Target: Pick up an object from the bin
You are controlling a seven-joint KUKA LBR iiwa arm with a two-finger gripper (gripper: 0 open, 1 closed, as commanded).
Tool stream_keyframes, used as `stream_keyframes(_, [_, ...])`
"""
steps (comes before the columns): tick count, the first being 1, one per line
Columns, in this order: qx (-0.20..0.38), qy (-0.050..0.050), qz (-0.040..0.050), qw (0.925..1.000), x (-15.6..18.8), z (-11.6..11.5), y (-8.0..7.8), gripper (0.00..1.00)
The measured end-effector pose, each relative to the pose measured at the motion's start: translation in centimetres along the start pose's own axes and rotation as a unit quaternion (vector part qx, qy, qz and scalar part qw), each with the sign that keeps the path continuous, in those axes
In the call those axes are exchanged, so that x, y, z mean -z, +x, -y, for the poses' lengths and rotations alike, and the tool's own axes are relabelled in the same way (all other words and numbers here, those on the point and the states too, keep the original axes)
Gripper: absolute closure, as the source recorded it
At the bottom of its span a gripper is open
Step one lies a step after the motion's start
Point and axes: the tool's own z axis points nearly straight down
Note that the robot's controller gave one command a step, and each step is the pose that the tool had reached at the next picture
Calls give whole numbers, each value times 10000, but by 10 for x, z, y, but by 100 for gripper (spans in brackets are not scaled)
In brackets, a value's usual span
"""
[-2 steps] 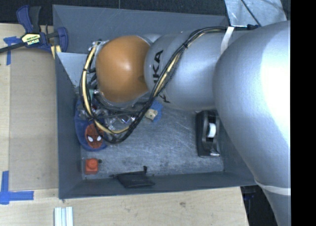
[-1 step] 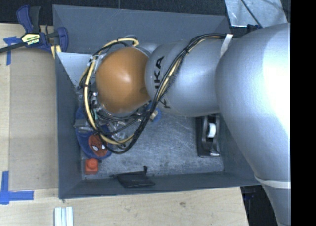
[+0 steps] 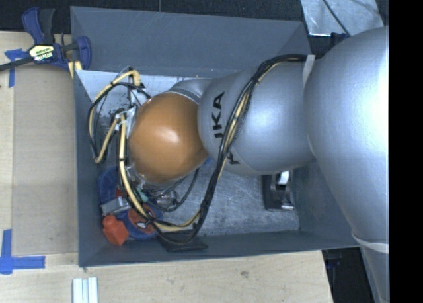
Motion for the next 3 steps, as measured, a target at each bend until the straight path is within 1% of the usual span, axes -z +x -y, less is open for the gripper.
stream_keyframes(1, [16,-14,-26,10000,2,0,1,100])
stream_keyframes(2, [-6,-134,-26,9999,46,4,1,100])
stream_keyframes(3, [-23,-144,-22,9999,78,6,0,100])
